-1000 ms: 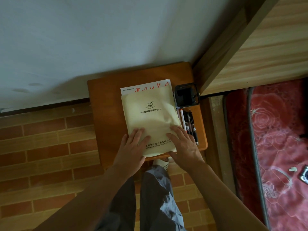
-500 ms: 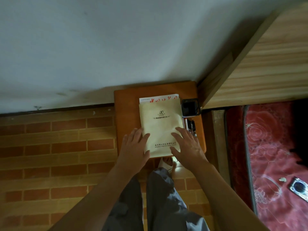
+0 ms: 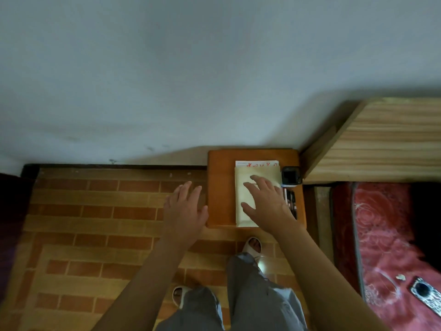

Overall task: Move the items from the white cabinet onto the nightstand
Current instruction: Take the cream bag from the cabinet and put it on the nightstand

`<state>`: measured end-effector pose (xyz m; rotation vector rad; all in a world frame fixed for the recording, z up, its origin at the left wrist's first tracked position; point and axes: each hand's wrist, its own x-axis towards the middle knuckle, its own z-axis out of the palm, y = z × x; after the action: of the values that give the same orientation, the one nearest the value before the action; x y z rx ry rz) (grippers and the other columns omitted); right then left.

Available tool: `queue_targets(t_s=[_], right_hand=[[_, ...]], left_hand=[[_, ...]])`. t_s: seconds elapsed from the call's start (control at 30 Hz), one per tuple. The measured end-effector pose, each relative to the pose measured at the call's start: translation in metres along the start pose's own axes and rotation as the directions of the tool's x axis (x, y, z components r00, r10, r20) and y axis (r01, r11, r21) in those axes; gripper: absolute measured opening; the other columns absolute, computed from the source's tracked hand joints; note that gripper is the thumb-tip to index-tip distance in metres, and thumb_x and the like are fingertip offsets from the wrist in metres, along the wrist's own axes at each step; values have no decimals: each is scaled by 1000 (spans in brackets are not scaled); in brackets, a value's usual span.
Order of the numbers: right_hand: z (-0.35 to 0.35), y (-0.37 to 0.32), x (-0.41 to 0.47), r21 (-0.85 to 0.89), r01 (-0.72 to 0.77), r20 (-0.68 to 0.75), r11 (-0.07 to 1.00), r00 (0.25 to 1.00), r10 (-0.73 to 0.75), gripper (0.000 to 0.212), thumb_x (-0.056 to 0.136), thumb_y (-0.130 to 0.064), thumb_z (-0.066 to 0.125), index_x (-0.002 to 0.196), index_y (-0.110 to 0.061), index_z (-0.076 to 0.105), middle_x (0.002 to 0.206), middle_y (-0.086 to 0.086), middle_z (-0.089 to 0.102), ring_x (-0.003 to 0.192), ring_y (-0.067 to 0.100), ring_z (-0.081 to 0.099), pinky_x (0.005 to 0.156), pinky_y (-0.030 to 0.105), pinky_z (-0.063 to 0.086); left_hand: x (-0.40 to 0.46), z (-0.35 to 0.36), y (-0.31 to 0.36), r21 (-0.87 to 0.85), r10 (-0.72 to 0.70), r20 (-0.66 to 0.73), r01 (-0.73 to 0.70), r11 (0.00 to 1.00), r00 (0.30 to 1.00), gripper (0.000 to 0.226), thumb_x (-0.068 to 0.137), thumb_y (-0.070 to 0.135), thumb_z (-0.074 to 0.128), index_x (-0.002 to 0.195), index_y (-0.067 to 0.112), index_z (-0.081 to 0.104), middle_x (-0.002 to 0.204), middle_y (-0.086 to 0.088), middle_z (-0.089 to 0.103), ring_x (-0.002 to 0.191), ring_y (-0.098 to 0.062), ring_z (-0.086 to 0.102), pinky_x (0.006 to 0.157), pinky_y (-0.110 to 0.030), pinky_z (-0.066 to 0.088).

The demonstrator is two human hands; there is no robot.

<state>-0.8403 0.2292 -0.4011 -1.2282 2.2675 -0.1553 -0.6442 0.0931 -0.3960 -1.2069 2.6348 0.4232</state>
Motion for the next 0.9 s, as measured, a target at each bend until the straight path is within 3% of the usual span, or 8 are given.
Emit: queue_targets(t_s=[0.23, 0.53, 0.7, 0.9], right_hand=[[-25, -111, -40, -57, 111, -40, 992, 993, -113, 57, 101, -47, 55, 153, -29, 38, 167, -2, 25, 154, 22, 22, 123, 49, 25], [-6, -286, -83, -132, 249, -62, 959, 964, -259, 60, 101, -51, 52, 155, -31, 37, 167, -3, 25, 155, 21, 19, 126, 47, 20], [7, -401, -97, -162, 428, -32, 889, 898, -438, 59, 103, -51, 50, 156, -31, 36, 167, -4, 24, 153, 22, 23, 126, 47, 21], [36, -541, -117, -201, 665, 37, 719, 739, -673, 59, 101, -50, 51, 156, -33, 38, 165, -5, 29, 152, 19, 24, 124, 46, 21]], left_hand=[[-64, -68, -93, -85, -62, -128, 51, 995, 990, 56, 102, 48, 42, 154, 27, 39, 164, -1, 33, 153, -24, 26, 123, -57, 25], [-194, -123, -256, -126, -179, -295, 148, 981, 939, 56, 99, 48, 48, 149, 24, 45, 155, -6, 46, 142, -28, 43, 113, -54, 41], [-277, -139, -349, -163, -348, -376, 308, 937, 859, 55, 98, 46, 54, 146, 18, 52, 150, -11, 52, 137, -31, 48, 109, -50, 43], [-391, -146, -436, -282, -574, -461, 502, 818, 677, 66, 95, 57, 34, 145, 19, 54, 150, -10, 51, 137, -31, 47, 110, -54, 43]])
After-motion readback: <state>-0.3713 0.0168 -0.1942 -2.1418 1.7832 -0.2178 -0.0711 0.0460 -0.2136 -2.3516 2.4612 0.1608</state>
